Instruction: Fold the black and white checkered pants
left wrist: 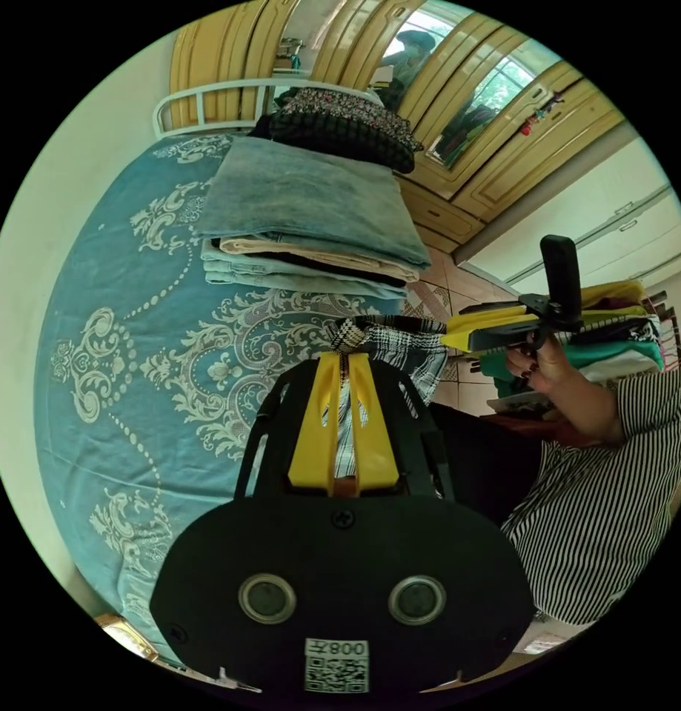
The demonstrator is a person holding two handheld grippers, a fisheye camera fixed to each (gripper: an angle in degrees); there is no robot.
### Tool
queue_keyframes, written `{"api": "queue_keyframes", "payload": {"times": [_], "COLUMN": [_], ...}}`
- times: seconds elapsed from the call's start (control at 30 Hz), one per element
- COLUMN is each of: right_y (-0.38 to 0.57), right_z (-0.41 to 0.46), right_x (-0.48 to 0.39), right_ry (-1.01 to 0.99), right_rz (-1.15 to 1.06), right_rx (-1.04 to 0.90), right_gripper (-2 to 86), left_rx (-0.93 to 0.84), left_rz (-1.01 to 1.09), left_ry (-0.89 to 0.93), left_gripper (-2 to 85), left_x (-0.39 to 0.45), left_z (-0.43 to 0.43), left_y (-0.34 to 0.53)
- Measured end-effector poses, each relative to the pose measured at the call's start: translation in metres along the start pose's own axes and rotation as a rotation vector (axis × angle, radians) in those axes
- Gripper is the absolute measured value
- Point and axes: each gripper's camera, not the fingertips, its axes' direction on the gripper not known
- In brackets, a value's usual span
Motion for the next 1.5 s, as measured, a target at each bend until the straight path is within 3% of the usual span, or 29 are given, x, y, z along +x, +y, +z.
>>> {"api": "queue_keyframes", "payload": {"times": [0.37,0.63,1.17,1.37,1.5], "right_y": [0.021,0.038,0.035,0.036,0.042], "right_z": [0.064,0.184,0.419,0.505,0.556], "right_x": [-0.097,-0.157,-0.195,-0.194,-0.194], "right_ry": [-0.154,-0.255,-0.265,-0.247,-0.211], "right_rz": [-0.299,-0.465,-0.568,-0.586,-0.620], "right_rx": [-0.132,-0.368,-0.765,-0.911,-1.005], "right_gripper": [2.6,2.5,2.7,2.7,2.7], "left_rx": [0.104,0.113,0.132,0.137,0.292], "left_rz": [-0.025,-0.163,-0.460,-0.722,-0.810], "left_ry": [-0.039,-0.031,0.095,0.127,0.192], "left_gripper": [2.5,2.3,1.9,0.6,0.3], "left_x": [-0.002,-0.025,-0.094,-0.117,-0.105], "left_z": [-0.182,-0.293,-0.455,-0.501,-0.549], "left_y": [0.060,0.121,0.189,0.222,0.231]}}
